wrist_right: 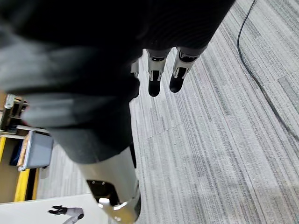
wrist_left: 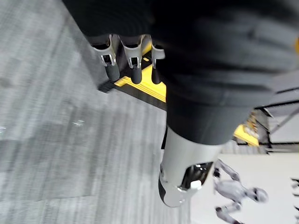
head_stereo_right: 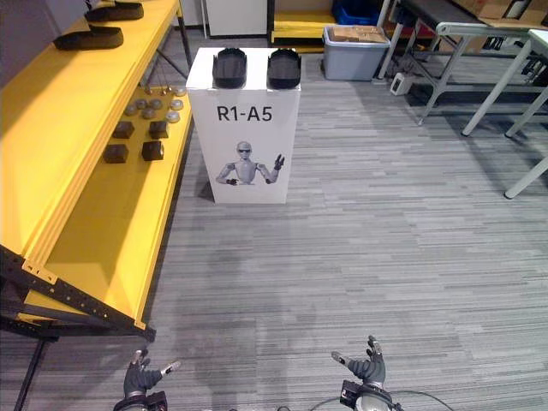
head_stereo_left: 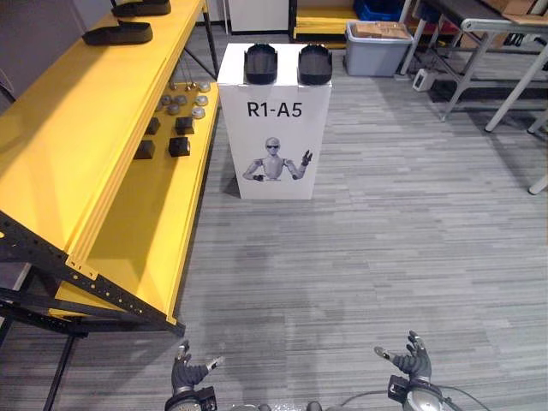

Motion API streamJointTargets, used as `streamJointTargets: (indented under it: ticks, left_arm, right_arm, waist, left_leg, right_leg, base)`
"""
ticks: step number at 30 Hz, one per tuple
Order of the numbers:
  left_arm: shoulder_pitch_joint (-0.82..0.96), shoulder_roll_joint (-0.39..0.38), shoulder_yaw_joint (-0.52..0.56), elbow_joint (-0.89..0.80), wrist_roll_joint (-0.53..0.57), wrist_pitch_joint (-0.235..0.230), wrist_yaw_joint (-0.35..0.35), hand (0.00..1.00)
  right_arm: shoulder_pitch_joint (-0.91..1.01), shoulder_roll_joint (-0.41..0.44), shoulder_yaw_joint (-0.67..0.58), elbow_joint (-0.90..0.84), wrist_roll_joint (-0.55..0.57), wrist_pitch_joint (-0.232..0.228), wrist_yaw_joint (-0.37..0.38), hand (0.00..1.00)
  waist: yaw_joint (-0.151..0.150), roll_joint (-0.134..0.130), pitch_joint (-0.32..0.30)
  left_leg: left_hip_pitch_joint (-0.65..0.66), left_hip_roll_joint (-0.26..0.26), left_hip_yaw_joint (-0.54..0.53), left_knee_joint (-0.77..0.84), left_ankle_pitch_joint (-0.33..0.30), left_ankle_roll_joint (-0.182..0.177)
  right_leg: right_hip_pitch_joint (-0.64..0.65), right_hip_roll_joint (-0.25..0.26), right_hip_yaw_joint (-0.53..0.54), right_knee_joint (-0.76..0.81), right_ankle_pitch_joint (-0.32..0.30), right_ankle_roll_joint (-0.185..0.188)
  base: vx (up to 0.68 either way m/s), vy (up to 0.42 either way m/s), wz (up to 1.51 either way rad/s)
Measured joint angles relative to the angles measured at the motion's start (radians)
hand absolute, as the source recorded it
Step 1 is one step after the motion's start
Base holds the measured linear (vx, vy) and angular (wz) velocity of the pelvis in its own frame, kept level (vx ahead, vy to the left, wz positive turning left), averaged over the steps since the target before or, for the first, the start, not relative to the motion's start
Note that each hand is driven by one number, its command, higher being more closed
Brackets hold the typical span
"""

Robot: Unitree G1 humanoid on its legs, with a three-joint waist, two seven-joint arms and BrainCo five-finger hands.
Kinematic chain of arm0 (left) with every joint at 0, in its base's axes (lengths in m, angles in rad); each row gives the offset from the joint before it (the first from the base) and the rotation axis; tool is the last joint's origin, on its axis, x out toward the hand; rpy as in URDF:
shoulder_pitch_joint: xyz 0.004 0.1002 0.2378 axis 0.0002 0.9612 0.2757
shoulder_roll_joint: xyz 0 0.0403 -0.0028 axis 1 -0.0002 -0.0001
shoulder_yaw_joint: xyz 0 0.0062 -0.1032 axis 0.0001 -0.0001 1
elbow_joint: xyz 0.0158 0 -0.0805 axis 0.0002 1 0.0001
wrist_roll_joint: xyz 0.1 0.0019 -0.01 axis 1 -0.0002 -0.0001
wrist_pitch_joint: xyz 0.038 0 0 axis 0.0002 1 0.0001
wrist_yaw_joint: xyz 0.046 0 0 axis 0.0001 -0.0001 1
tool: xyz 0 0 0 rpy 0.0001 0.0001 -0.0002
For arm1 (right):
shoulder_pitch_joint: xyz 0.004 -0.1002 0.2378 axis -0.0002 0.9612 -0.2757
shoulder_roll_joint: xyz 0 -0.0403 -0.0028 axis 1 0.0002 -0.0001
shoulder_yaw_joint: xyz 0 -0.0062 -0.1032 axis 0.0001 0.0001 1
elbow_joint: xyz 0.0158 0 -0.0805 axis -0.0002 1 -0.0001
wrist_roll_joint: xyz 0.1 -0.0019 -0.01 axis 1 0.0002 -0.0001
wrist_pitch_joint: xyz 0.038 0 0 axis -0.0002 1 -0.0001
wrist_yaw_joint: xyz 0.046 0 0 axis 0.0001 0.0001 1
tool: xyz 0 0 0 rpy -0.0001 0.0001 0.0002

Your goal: Walk over and take plastic housings, then place them on the shelf

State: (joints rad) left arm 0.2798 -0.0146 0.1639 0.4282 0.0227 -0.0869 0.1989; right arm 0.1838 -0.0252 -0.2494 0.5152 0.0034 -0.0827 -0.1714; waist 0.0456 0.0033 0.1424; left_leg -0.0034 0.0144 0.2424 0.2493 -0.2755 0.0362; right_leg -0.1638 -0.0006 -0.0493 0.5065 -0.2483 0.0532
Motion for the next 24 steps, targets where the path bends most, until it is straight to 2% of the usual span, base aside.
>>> streamJointTargets:
  ticks: [1, 2, 3, 4, 5, 7, 8, 9, 10, 11, 12, 14, 15, 16, 17, 18, 19, 20, 21, 22, 23, 24]
  left_arm:
    - [0.000, 0.005, -0.008, 0.000, 0.000, 0.000, 0.000, 0.00]
    - [-0.013, 0.024, -0.036, 0.000, 0.000, 0.001, 0.000, 0.00]
    - [-0.011, 0.035, -0.060, 0.001, 0.000, 0.001, 0.000, 0.00]
    - [-0.013, 0.040, -0.072, 0.001, 0.000, 0.001, 0.001, 0.00]
    - [-0.025, 0.050, -0.076, 0.004, 0.000, 0.001, 0.003, 0.00]
    - [-0.058, 0.047, -0.074, 0.016, 0.000, 0.000, 0.010, 0.00]
    - [-0.091, 0.048, -0.073, 0.038, 0.000, 0.001, 0.013, 0.00]
    - [-0.109, 0.058, -0.073, 0.051, 0.000, 0.000, 0.014, 0.00]
    - [-0.113, 0.063, -0.072, 0.057, 0.000, 0.000, 0.014, 0.00]
    - [-0.135, 0.056, -0.072, 0.075, 0.001, 0.001, 0.016, 0.00]
    - [-0.152, 0.051, -0.074, 0.075, 0.002, 0.001, 0.013, 0.00]
    - [-0.156, 0.015, -0.073, 0.073, 0.002, 0.001, 0.013, 0.00]
    - [-0.137, -0.004, -0.072, 0.062, 0.002, -0.001, 0.013, 0.00]
    - [-0.128, -0.010, -0.072, 0.055, 0.002, -0.005, 0.012, 0.00]
    - [-0.120, -0.014, -0.072, 0.041, 0.002, -0.008, 0.011, 0.00]
    - [-0.120, -0.016, -0.072, 0.041, 0.001, -0.006, 0.011, 0.00]
    - [-0.117, -0.022, -0.073, 0.041, 0.000, -0.005, 0.011, 0.00]
    - [-0.117, -0.027, -0.073, 0.039, 0.000, -0.005, 0.011, 0.00]
    - [-0.113, -0.029, -0.073, 0.036, -0.001, -0.005, 0.011, 0.00]
    - [-0.094, -0.029, -0.073, 0.026, -0.001, -0.004, 0.012, 0.00]
    - [-0.087, -0.029, -0.073, 0.025, -0.001, -0.004, 0.012, 0.00]
    - [-0.081, -0.030, -0.071, 0.025, -0.001, -0.002, 0.013, 0.00]
  right_arm:
    - [-0.002, 0.002, 0.009, -0.006, 0.000, 0.001, -0.001, 0.00]
    - [0.002, 0.003, 0.029, -0.019, 0.000, 0.002, -0.002, 0.00]
    - [0.005, 0.002, 0.034, -0.020, -0.001, 0.003, -0.002, 0.00]
    - [0.004, 0.001, 0.034, -0.022, -0.001, 0.003, -0.003, 0.00]
    - [0.000, -0.003, 0.034, -0.027, -0.002, 0.003, -0.005, 0.00]
    - [-0.029, -0.021, 0.036, -0.007, -0.005, 0.002, -0.006, 0.00]
    - [-0.057, -0.043, 0.037, 0.023, -0.005, 0.003, -0.006, 0.00]
    - [-0.065, -0.060, 0.042, 0.039, -0.005, 0.003, -0.008, 0.00]
    - [-0.063, -0.069, 0.047, 0.049, -0.006, 0.003, -0.011, 0.00]
    - [-0.102, -0.090, 0.052, 0.066, -0.008, 0.005, -0.013, 0.00]
    - [-0.118, -0.090, 0.050, 0.065, -0.011, 0.004, -0.014, 0.00]
    - [-0.113, -0.094, 0.055, 0.063, -0.011, 0.004, -0.015, 0.00]
    - [-0.090, -0.080, 0.084, 0.049, -0.011, 0.004, -0.014, 0.00]
    - [-0.088, -0.073, 0.093, 0.039, -0.011, 0.003, -0.014, 0.00]
    - [-0.091, -0.047, 0.094, 0.018, -0.010, 0.003, -0.014, 0.00]
    - [-0.092, -0.037, 0.096, 0.008, -0.010, 0.002, -0.016, 0.00]
    - [-0.092, -0.023, 0.096, 0.001, -0.008, 0.001, -0.017, 0.00]
    - [-0.092, -0.018, 0.095, 0.002, -0.004, 0.001, -0.020, 0.00]
    - [-0.093, -0.018, 0.095, 0.003, -0.003, 0.001, -0.020, 0.00]
    - [-0.106, -0.019, 0.093, 0.011, 0.000, 0.001, -0.021, 0.00]
    - [-0.107, -0.019, 0.093, 0.016, 0.000, 0.002, -0.023, 0.00]
    - [-0.112, -0.018, 0.081, 0.032, 0.000, 0.002, -0.025, 0.00]
  waist:
    - [-0.003, -0.001, 0.009]
    - [-0.008, -0.010, 0.034]
    - [-0.008, -0.007, 0.037]
    - [-0.009, -0.008, 0.037]
    - [-0.027, -0.009, 0.040]
    - [-0.053, 0.011, 0.059]
    - [-0.064, 0.024, 0.078]
    - [-0.071, 0.026, 0.079]
    - [-0.082, 0.028, 0.078]
    - [-0.074, 0.060, 0.083]
    - [-0.077, 0.055, 0.086]
    - [-0.085, 0.054, 0.090]
    - [-0.076, 0.052, 0.091]
    - [-0.071, 0.056, 0.091]
    - [-0.054, 0.068, 0.097]
    - [-0.051, 0.067, 0.101]
    - [-0.033, 0.057, 0.106]
    - [-0.009, 0.049, 0.109]
    - [0.000, 0.045, 0.110]
    - [0.019, 0.038, 0.113]
    - [0.023, 0.037, 0.114]
    - [0.028, 0.035, 0.115]
  left_leg:
    - [0.017, 0.000, 0.000, -0.001, -0.009, 0.008]
    - [0.064, -0.006, -0.003, 0.000, -0.031, 0.015]
    - [0.097, -0.006, -0.003, -0.001, -0.055, 0.010]
    - [0.108, -0.006, -0.008, -0.002, -0.065, 0.009]
    - [0.130, -0.005, -0.031, -0.014, -0.077, 0.004]
    - [0.176, 0.026, -0.067, -0.055, -0.077, 0.002]
    - [0.212, 0.055, -0.097, -0.072, -0.076, -0.001]
    - [0.240, 0.068, -0.127, -0.077, -0.078, -0.039]
    - [0.253, 0.080, -0.144, -0.076, -0.084, -0.055]
    - [0.244, 0.117, -0.164, -0.056, -0.061, -0.102]
    - [0.238, 0.107, -0.181, -0.037, -0.010, -0.136]
    - [0.227, 0.094, -0.187, 0.092, 0.114, -0.118]
    - [0.130, 0.129, -0.176, 0.379, 0.272, -0.112]
    - [0.071, 0.158, -0.171, 0.513, 0.273, -0.117]
    - [-0.049, 0.211, -0.155, 0.737, 0.209, -0.129]
    - [-0.106, 0.228, -0.149, 0.808, 0.180, -0.137]
    - [-0.199, 0.250, -0.110, 0.851, 0.128, -0.138]
    - [-0.262, 0.250, -0.050, 0.799, 0.089, -0.127]
    - [-0.291, 0.245, -0.024, 0.751, 0.072, -0.117]
    - [-0.336, 0.211, 0.004, 0.573, 0.058, -0.103]
    - [-0.348, 0.191, 0.001, 0.479, 0.060, -0.102]
    - [-0.353, 0.149, -0.007, 0.287, 0.081, -0.096]
  right_leg:
    - [-0.041, -0.013, -0.028, 0.104, 0.002, 0.003]
    - [-0.102, -0.050, -0.084, 0.258, -0.022, 0.017]
    - [-0.149, -0.076, -0.118, 0.305, -0.034, 0.011]
    - [-0.173, -0.088, -0.133, 0.307, -0.034, 0.011]
    - [-0.223, -0.101, -0.151, 0.278, -0.034, 0.012]
    - [-0.289, -0.078, -0.158, 0.142, -0.014, -0.012]
    - [-0.305, -0.043, -0.154, -0.014, 0.050, -0.029]
    - [-0.300, -0.022, -0.146, -0.151, 0.233, -0.046]
    - [-0.284, -0.018, -0.139, -0.172, 0.337, -0.107]
    - [-0.298, -0.001, -0.153, -0.107, 0.285, -0.123]
    - [-0.313, -0.023, -0.156, -0.041, 0.229, -0.122]
    - [-0.259, -0.057, -0.192, 0.034, 0.160, -0.129]
    - [-0.120, -0.046, -0.207, -0.062, 0.129, -0.134]
    - [-0.062, -0.023, -0.206, -0.123, 0.127, -0.136]
    - [0.041, 0.017, -0.202, -0.228, 0.126, -0.138]
    - [0.080, 0.031, -0.202, -0.263, 0.126, -0.139]
    - [0.149, 0.044, -0.196, -0.321, 0.124, -0.142]
    - [0.203, 0.045, -0.175, -0.368, 0.121, -0.145]
    - [0.226, 0.044, -0.160, -0.390, 0.121, -0.145]
    - [0.272, 0.036, -0.128, -0.426, 0.112, -0.130]
    - [0.286, 0.028, -0.116, -0.430, 0.103, -0.121]
    - [0.316, 0.009, -0.096, -0.435, 0.083, -0.100]
  base:
    - [0.21, 0.055, -0.18]
    - [0.28, 0.045, -0.05]
    - [0.31, 0.033, 0.01]
    - [0.36, 0.012, 0.21]
    - [0.43, -0.026, 0.53]
    - [0.56, -0.084, 0.69]
    - [0.71, -0.178, 0.75]
    - [0.74, -0.219, 0.79]
    - [0.53, -0.171, 0.47]
    - [0.53, -0.187, 0.32]
    - [0.64, -0.238, 0.27]
    - [0.66, -0.281, 0.49]
    - [0.56, -0.229, 0.40]
    - [0.67, -0.270, 0.10]
    - [0.44, -0.155, -0.09]
    - [0.51, -0.184, -0.12]
    - [0.46, -0.116, -0.19]
    - [0.52, -0.082, -0.29]
    - [0.52, -0.012, -0.58]
    - [0.43, 0.030, -0.54]
    - [0.45, 0.102, -0.63]
    - [0.47, 0.169, -0.48]
